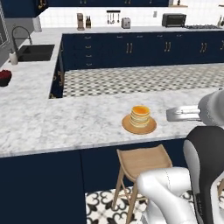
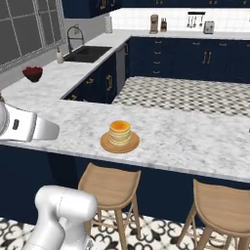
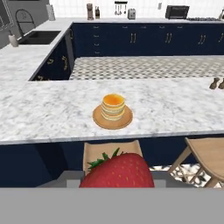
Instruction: Take the strawberry from the fridge and place it on top of the pancake, located on the dining counter.
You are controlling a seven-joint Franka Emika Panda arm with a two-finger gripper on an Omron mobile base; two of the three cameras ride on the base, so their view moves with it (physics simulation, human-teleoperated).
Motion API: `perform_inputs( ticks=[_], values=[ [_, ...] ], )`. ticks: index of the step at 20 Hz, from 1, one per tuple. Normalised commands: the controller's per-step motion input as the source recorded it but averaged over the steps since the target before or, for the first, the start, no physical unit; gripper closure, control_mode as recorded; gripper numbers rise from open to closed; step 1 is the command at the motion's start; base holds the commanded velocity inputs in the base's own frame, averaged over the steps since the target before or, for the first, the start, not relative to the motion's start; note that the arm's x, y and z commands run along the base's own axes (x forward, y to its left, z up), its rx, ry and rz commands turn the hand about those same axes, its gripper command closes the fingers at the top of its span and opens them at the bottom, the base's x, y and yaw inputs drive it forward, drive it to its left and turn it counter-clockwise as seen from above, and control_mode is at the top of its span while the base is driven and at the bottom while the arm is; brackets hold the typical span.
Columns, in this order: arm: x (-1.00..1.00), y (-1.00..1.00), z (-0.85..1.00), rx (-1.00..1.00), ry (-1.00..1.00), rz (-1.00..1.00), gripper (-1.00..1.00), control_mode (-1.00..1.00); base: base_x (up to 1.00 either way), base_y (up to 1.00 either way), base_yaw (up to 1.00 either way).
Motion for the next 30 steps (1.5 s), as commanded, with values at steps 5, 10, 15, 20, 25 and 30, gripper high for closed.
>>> perform_inputs(
  ticks=[5, 10, 15, 20, 25, 30],
  values=[
    [0.00, 0.00, 0.00, 0.00, 0.00, 0.00, 1.00, 1.00, 1.00, -0.03, 0.01],
    [0.00, 0.00, 0.00, 0.00, 0.00, 0.00, 1.00, 1.00, 1.00, -0.14, 0.22],
    [0.40, -0.06, -0.02, 0.04, 0.13, 0.12, 1.00, -1.00, 0.60, -0.02, 0.22],
    [1.00, -0.48, -0.22, 0.08, 0.18, 0.26, 1.00, -1.00, 0.00, 0.00, 0.00],
    [0.99, -0.12, -0.50, 0.00, 0.00, 0.09, 1.00, -1.00, 0.00, 0.00, 0.00],
    [0.85, -0.03, -0.74, -0.06, 0.01, -0.04, 1.00, -1.00, 0.00, 0.00, 0.00]
  ],
)
